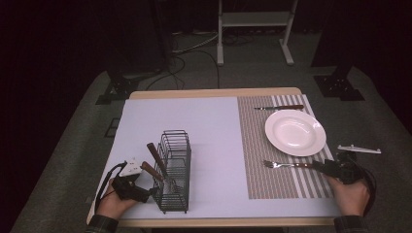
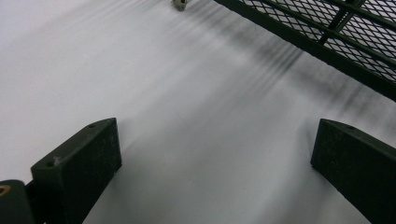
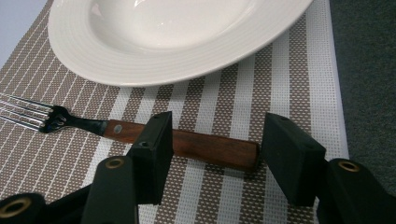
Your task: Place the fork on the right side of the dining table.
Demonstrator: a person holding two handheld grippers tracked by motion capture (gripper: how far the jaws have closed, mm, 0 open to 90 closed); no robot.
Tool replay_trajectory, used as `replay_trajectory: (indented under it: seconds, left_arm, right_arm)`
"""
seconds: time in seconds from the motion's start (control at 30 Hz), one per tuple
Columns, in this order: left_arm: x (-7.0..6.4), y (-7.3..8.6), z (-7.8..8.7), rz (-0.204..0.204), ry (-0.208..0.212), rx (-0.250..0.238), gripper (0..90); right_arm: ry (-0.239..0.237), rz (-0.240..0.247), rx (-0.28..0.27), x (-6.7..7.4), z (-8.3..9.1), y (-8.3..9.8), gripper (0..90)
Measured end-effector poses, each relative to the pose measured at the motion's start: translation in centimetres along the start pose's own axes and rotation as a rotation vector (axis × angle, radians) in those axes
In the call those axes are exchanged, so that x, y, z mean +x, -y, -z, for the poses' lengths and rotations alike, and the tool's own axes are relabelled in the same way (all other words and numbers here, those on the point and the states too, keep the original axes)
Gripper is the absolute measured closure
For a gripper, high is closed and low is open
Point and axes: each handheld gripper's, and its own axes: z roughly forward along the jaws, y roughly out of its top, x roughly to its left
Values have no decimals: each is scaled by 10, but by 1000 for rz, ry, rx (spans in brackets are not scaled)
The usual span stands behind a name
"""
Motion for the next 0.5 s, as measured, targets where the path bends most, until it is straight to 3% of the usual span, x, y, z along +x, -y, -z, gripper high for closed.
replay_trajectory:
  seconds: [0.27,0.5]
  left_arm:
    - [0,0,0,0,0,0,0]
    - [0,0,0,0,0,0,0]
  right_arm:
    - [-1,-3,-30,0,5,-1,428]
    - [-25,31,-68,13,12,-4,429]
